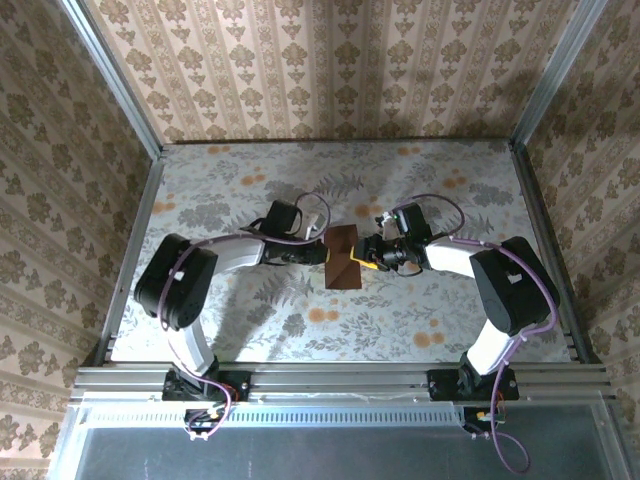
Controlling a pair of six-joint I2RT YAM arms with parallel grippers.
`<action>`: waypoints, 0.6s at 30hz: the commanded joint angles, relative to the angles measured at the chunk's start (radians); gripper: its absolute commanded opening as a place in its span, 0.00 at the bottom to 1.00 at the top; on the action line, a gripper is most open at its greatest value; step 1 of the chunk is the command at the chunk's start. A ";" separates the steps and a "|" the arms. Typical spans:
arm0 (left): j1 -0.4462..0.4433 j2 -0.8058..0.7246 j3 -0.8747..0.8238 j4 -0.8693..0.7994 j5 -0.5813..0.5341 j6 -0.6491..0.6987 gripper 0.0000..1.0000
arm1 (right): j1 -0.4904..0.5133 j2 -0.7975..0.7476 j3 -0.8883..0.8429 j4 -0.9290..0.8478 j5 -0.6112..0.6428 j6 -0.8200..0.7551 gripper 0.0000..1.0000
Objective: Fold a paper plane with a square sheet of paper (fold left side to right side)
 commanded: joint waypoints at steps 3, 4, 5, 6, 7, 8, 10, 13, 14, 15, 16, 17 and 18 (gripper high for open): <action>0.008 -0.069 -0.065 0.136 0.019 -0.055 0.00 | -0.007 0.015 -0.011 0.091 -0.046 0.049 0.55; 0.008 -0.072 -0.069 0.139 0.020 -0.055 0.00 | -0.008 0.021 -0.010 0.104 -0.051 0.057 0.57; 0.008 -0.073 -0.072 0.139 0.018 -0.055 0.00 | -0.008 0.029 -0.008 0.119 -0.056 0.066 0.58; 0.008 -0.074 -0.075 0.140 0.018 -0.057 0.00 | -0.008 0.039 -0.004 0.134 -0.059 0.075 0.59; 0.008 -0.073 -0.078 0.140 0.018 -0.057 0.00 | -0.007 0.048 -0.001 0.144 -0.062 0.081 0.59; 0.008 -0.073 -0.080 0.143 0.017 -0.059 0.00 | -0.006 0.059 0.005 0.155 -0.068 0.088 0.59; 0.008 -0.068 -0.081 0.147 0.020 -0.062 0.00 | 0.000 0.083 0.016 0.171 -0.076 0.097 0.59; 0.009 -0.063 -0.082 0.149 0.018 -0.063 0.00 | 0.015 0.118 0.040 0.178 -0.080 0.101 0.60; 0.008 -0.060 -0.084 0.149 0.015 -0.062 0.00 | 0.018 0.127 0.046 0.186 -0.083 0.106 0.59; 0.008 -0.054 -0.084 0.149 0.015 -0.062 0.00 | 0.023 0.135 0.050 0.196 -0.085 0.110 0.59; 0.009 -0.050 -0.085 0.149 0.014 -0.062 0.01 | 0.026 0.140 0.052 0.203 -0.085 0.113 0.59; 0.009 -0.045 -0.086 0.150 0.014 -0.063 0.03 | 0.030 0.145 0.056 0.205 -0.085 0.115 0.59; 0.009 -0.037 -0.086 0.151 0.013 -0.062 0.05 | 0.033 0.150 0.059 0.207 -0.084 0.117 0.58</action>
